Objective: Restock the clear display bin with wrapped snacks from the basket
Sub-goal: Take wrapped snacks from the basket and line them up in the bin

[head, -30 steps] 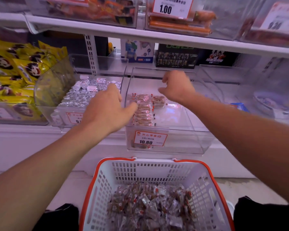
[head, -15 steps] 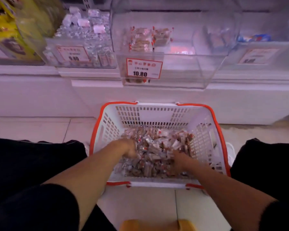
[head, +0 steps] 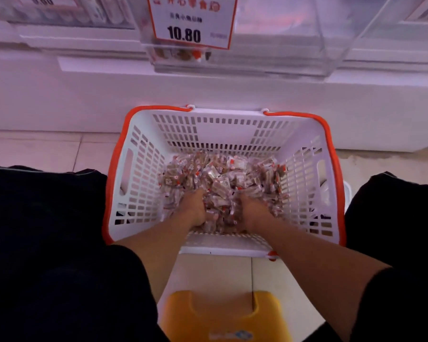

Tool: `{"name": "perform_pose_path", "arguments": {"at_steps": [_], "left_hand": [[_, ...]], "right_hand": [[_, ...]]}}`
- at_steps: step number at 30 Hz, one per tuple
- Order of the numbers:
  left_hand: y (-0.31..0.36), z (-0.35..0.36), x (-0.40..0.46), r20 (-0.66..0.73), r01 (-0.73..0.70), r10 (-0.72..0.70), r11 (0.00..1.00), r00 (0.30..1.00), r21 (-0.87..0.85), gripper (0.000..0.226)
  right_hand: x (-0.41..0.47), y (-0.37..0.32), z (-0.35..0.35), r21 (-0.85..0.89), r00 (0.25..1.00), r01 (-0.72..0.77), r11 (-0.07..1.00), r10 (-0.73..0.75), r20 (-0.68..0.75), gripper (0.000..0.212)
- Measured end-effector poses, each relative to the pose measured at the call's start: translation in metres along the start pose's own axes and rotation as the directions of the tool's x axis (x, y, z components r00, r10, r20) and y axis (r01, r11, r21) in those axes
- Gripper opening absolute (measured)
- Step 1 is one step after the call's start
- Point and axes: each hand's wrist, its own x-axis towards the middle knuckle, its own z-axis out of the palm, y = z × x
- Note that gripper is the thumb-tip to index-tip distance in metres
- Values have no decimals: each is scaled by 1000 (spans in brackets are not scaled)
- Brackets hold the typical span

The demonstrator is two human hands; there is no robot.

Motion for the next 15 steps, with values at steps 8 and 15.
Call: {"name": "perform_pose_path", "arguments": {"at_steps": [8, 15], "left_hand": [[-3, -5, -11, -82, 117, -111, 990, 990, 80, 30], [-13, -15, -11, -76, 99, -95, 993, 993, 59, 24]], "right_hand": [[1, -2, 0, -231, 994, 78, 970, -57, 93, 27], [-10, -15, -10, 260, 996, 48, 964, -67, 65, 32]]}}
